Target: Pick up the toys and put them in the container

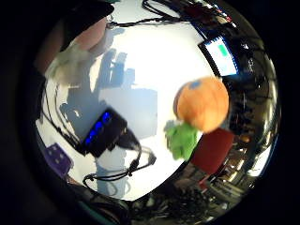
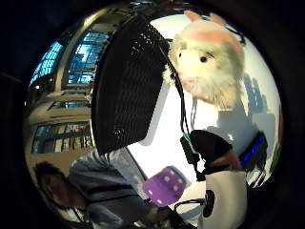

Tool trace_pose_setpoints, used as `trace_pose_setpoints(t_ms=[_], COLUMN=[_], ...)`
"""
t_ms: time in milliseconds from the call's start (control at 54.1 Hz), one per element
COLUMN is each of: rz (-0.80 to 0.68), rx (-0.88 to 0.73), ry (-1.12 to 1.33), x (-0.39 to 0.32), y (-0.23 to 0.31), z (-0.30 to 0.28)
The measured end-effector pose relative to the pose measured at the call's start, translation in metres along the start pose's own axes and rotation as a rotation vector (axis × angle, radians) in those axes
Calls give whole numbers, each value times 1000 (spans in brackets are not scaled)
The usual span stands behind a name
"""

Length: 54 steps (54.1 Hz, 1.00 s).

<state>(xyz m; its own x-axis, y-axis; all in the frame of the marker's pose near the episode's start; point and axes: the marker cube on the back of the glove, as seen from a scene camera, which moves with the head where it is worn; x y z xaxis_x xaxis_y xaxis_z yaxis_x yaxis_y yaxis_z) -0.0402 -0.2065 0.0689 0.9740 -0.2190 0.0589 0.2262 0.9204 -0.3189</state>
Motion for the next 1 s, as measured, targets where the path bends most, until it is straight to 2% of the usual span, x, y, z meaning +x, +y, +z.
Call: trace_pose_setpoints(t_ms=[222, 407, 703, 999], rz=[-36, -11, 58, 50], rx=[-158, -154, 115, 203], ry=[175, 155, 62, 48], x=[-7, -15, -14, -19], y=[-63, -84, -100, -91], z=[7, 16, 29, 23])
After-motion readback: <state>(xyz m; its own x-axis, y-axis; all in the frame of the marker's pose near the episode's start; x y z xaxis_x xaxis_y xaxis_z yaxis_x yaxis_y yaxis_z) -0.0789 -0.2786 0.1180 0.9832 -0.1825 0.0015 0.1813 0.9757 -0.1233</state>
